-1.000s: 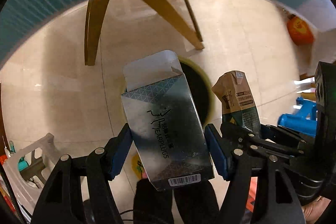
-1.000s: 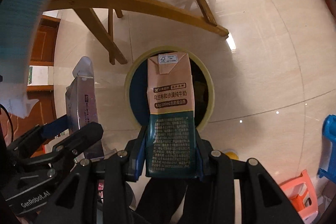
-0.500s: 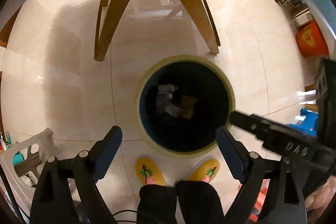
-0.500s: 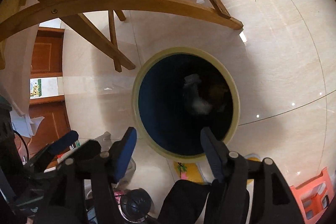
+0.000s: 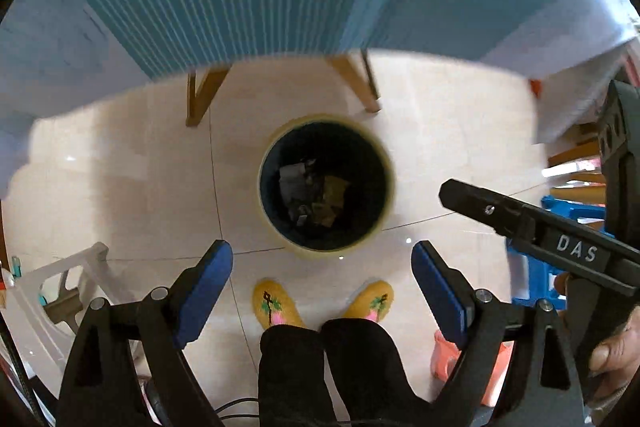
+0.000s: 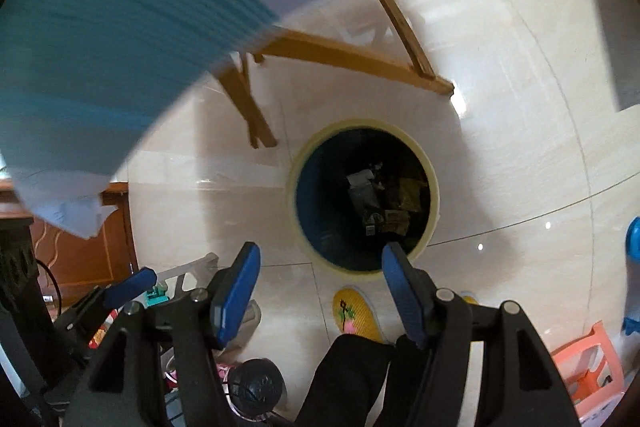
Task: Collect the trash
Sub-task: 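Raise both tools back above the table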
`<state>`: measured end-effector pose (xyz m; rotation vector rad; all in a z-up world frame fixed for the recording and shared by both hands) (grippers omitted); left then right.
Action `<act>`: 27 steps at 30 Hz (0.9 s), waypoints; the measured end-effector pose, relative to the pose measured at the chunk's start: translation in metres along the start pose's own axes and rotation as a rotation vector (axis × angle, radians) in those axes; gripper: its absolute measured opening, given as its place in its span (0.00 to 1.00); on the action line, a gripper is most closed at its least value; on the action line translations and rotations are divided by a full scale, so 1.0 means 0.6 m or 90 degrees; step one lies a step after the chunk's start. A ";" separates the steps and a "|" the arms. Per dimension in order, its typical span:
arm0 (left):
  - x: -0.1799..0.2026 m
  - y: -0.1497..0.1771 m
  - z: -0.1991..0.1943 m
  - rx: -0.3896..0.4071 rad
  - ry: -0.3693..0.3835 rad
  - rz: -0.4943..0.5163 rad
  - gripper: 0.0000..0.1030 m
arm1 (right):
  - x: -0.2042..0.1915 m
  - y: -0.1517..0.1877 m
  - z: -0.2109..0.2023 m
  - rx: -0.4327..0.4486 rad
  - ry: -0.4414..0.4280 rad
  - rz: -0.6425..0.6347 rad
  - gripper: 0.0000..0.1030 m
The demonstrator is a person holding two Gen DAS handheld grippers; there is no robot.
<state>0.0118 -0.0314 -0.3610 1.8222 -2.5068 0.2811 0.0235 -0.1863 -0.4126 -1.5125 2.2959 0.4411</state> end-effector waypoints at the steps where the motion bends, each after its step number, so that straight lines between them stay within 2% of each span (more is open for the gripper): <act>1: 0.004 -0.005 -0.026 0.010 0.001 0.005 0.87 | -0.011 0.005 -0.024 0.006 -0.003 -0.007 0.62; 9: 0.006 -0.055 -0.254 0.125 -0.026 0.009 0.87 | -0.100 0.030 -0.216 0.057 -0.041 -0.063 0.62; 15: -0.018 -0.093 -0.420 0.221 -0.045 -0.060 0.87 | -0.182 0.016 -0.366 0.122 -0.080 -0.132 0.62; 20: -0.035 -0.118 -0.511 0.276 -0.072 -0.086 0.86 | -0.245 -0.011 -0.464 0.177 -0.130 -0.179 0.62; 23: -0.042 -0.122 -0.560 0.313 -0.086 -0.086 0.86 | -0.284 -0.022 -0.492 0.192 -0.147 -0.214 0.62; 27: -0.050 -0.146 -0.603 0.335 -0.092 -0.071 0.86 | -0.328 -0.042 -0.512 0.211 -0.150 -0.254 0.62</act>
Point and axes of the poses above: each gripper's, at about its wrist camera, not at the fingertips, and z roughly the way its jaws point, x to its right, y to its underside, the point moved 7 cm from there along z, roughly the way its jaws point, and after that the axes turned 9 degrees about z, right-handed, at the moved point
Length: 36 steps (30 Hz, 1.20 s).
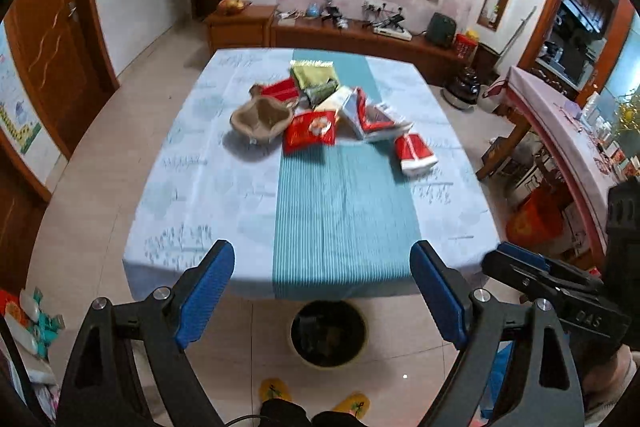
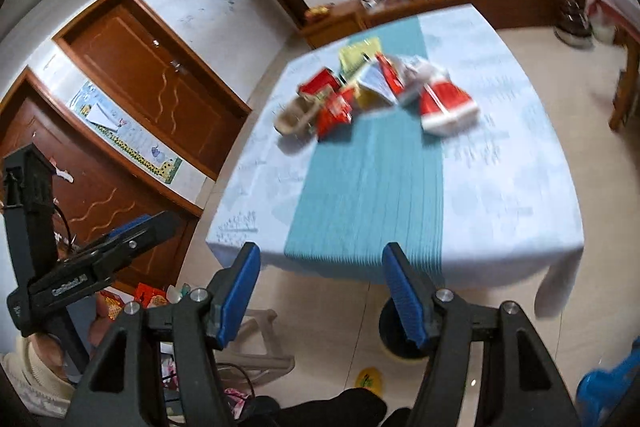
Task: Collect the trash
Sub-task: 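Raise both tools back above the table, then grasp the red snack bag with the right gripper while the left grasps the white carton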
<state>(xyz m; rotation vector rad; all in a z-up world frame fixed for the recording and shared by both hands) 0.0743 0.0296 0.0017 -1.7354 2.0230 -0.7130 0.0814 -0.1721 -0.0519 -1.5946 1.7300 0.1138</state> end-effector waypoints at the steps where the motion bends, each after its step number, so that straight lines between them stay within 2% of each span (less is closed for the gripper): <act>1: -0.006 -0.012 -0.001 0.002 0.002 0.002 0.86 | -0.009 -0.011 0.002 0.003 -0.003 -0.007 0.62; 6: -0.048 -0.065 0.015 0.015 0.003 0.013 0.86 | -0.047 -0.061 0.033 0.012 0.002 -0.028 0.62; 10: -0.100 -0.119 0.060 0.032 -0.024 0.074 0.86 | -0.062 -0.104 0.087 0.009 0.031 -0.039 0.62; 14: -0.163 -0.182 0.137 0.014 -0.020 0.140 0.86 | -0.064 -0.149 0.156 0.003 0.060 -0.010 0.59; 16: -0.191 -0.209 0.176 0.003 0.000 0.152 0.86 | -0.058 -0.179 0.202 0.001 0.071 0.042 0.59; 20: -0.234 -0.255 0.265 -0.040 0.042 0.186 0.86 | -0.044 -0.216 0.290 -0.016 0.104 0.098 0.56; 27: -0.258 -0.315 0.392 -0.087 0.105 0.252 0.86 | -0.008 -0.262 0.417 -0.023 0.156 0.186 0.55; 29: -0.254 -0.330 0.420 -0.094 0.128 0.265 0.85 | 0.002 -0.266 0.442 -0.030 0.168 0.198 0.48; 32: -0.235 -0.342 0.455 -0.112 0.163 0.290 0.75 | 0.014 -0.270 0.476 -0.048 0.175 0.216 0.35; 34: -0.218 -0.347 0.481 -0.134 0.179 0.307 0.73 | 0.016 -0.271 0.490 -0.054 0.167 0.222 0.28; 36: -0.198 -0.351 0.507 -0.154 0.190 0.318 0.68 | 0.013 -0.272 0.495 -0.052 0.154 0.222 0.16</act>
Point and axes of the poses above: each gripper's, at about its wrist camera, not at the fingertips, and z roughly the way its jaws point, x to its right, y to its underside, the point moved 7 cm from there along z, roughly the way its jaws point, and after that the axes turned 9 degrees about z, right-handed, at the moved point
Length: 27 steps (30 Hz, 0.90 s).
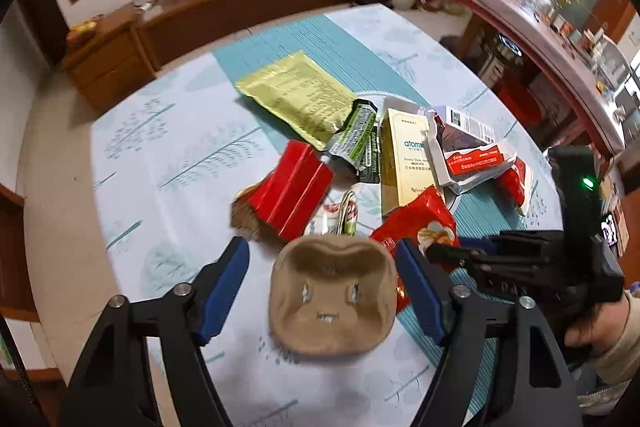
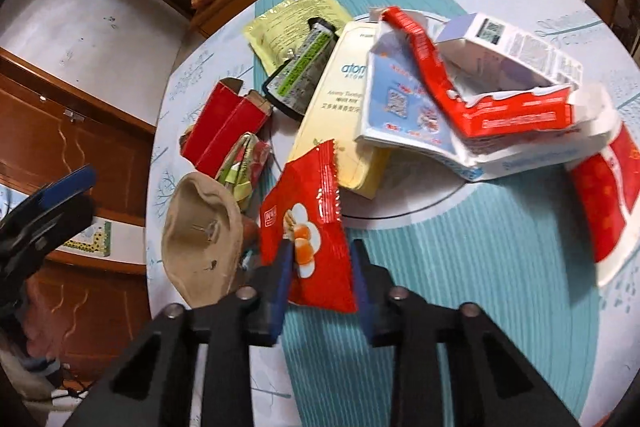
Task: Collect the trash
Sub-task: 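Grasp the red snack bag with the right gripper while the left grasps the white carton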
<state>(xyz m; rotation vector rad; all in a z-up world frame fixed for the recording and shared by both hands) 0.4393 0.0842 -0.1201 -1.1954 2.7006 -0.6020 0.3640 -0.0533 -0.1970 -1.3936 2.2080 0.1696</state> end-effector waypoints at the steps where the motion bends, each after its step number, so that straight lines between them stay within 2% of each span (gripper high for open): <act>1: 0.003 -0.006 0.012 -0.011 0.009 0.003 0.66 | -0.001 0.000 0.000 -0.001 -0.006 -0.001 0.15; 2: 0.007 -0.012 0.025 -0.024 0.015 0.005 0.64 | -0.003 0.000 -0.001 0.000 -0.010 0.000 0.11; 8: 0.030 -0.033 0.102 -0.118 0.007 0.019 0.62 | -0.004 0.004 -0.032 0.020 -0.032 0.013 0.09; 11: 0.041 -0.035 0.135 -0.160 0.012 0.017 0.49 | 0.002 0.007 -0.045 0.028 -0.036 0.025 0.09; 13: 0.043 -0.033 0.160 -0.192 0.009 0.009 0.46 | 0.007 0.009 -0.051 0.032 -0.038 0.033 0.09; 16: 0.042 -0.031 0.187 -0.224 -0.003 -0.002 0.35 | 0.016 0.012 -0.057 0.036 -0.039 0.042 0.09; 18: 0.040 -0.027 0.200 -0.239 -0.005 -0.014 0.08 | 0.020 0.016 -0.061 0.038 -0.040 0.046 0.09; 19: 0.040 -0.024 0.205 -0.246 -0.002 -0.022 0.08 | 0.020 0.018 -0.062 0.040 -0.042 0.048 0.09; 23: 0.038 -0.021 0.193 -0.228 0.006 -0.039 0.06 | 0.019 0.023 -0.073 0.050 -0.047 0.049 0.09; 27: 0.042 -0.021 0.149 -0.172 0.044 -0.062 0.06 | 0.022 0.027 -0.094 0.063 -0.058 0.052 0.09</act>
Point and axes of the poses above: each gripper's, at about its wrist camera, not at the fingertips, and z roughly the way its jaws point, x to its right, y to its underside, the point moved 7 cm from there along z, roughly the way its jaws point, and after that the axes turned 9 degrees about z, right-handed, at the moved point
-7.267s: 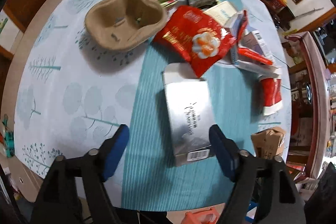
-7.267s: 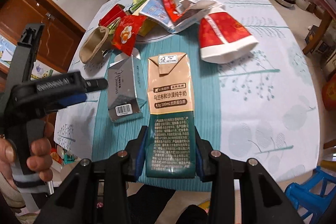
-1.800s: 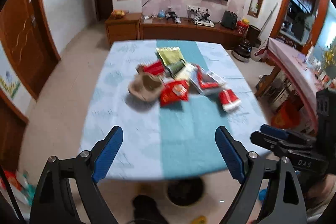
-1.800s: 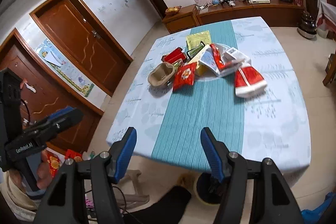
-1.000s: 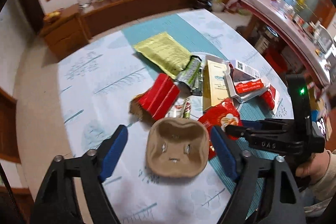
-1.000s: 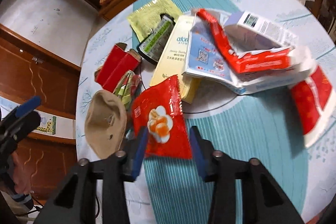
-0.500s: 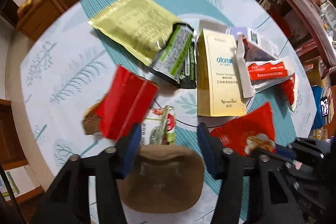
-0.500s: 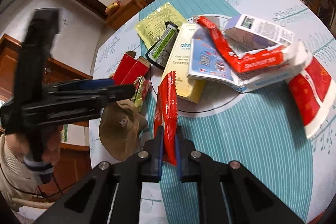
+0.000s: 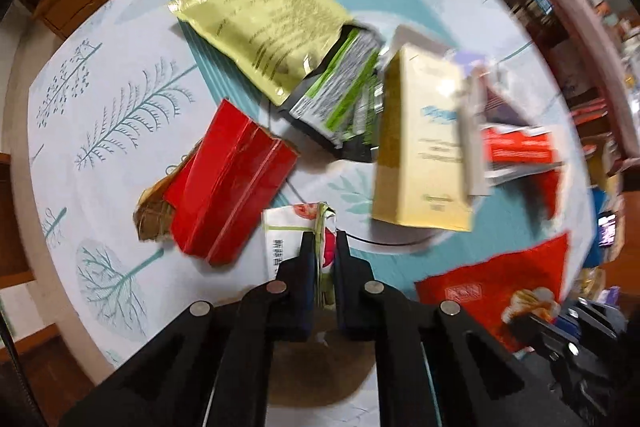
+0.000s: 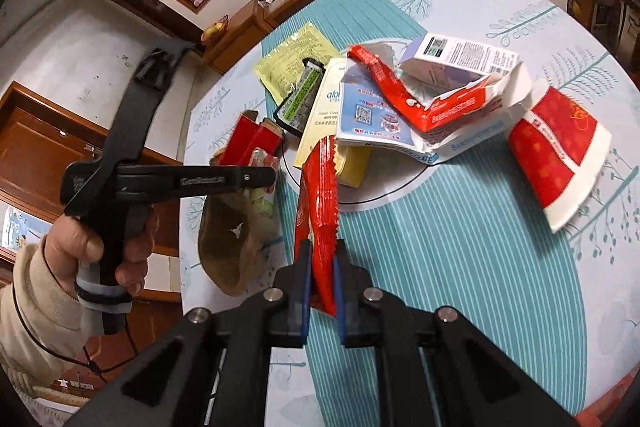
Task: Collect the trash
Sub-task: 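Grasp the red snack bag with the right gripper while the left grasps the white carton, then lift both held items off the table toward the black bin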
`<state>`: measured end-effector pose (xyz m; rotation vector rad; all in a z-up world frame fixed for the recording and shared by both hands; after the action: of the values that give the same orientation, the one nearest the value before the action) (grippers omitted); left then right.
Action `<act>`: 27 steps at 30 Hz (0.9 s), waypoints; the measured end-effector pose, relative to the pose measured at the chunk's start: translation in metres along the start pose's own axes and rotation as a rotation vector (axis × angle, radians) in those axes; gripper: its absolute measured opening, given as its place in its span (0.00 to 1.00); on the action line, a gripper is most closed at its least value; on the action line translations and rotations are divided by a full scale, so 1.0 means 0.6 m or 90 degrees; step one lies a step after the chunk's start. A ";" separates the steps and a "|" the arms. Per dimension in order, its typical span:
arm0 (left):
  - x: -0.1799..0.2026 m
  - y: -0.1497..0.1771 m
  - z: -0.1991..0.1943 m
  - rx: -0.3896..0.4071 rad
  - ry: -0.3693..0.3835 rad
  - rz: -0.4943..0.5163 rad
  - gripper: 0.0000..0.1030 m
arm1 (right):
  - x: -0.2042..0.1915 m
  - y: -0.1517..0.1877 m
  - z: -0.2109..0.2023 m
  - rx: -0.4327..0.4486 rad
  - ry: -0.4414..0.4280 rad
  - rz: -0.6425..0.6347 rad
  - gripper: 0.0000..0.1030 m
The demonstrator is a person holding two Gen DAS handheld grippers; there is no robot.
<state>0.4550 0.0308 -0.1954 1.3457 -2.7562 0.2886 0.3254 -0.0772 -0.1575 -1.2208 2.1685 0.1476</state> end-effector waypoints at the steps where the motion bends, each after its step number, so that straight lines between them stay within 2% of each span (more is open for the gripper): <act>1: 0.003 0.005 -0.015 0.018 0.010 -0.003 0.06 | 0.000 0.000 -0.008 0.004 -0.003 0.000 0.09; 9: 0.047 0.052 -0.125 0.134 0.081 -0.018 0.06 | 0.000 0.008 -0.076 0.030 -0.020 -0.008 0.09; 16: 0.129 0.086 -0.200 0.219 0.124 0.008 0.06 | 0.003 0.028 -0.151 0.059 -0.007 -0.037 0.09; 20: 0.189 0.112 -0.219 0.233 0.140 0.042 0.06 | 0.011 0.042 -0.193 0.077 0.004 -0.056 0.08; 27: 0.291 0.161 -0.226 0.228 0.139 0.117 0.06 | 0.032 0.072 -0.247 0.090 0.008 -0.070 0.08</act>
<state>0.2673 -0.0203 -0.0522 1.0395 -2.7287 0.9183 0.2138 -0.1242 -0.0602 -1.2591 2.0782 -0.0591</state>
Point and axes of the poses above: each gripper's, at about its wrist camera, not at the fingertips, and z roughly the way its jaws point, x to its right, y to its underside, the point moved 7 cm from there along z, roughly the way its jaws point, and after that the axes turned 9 degrees about z, right-handed, at the moved point
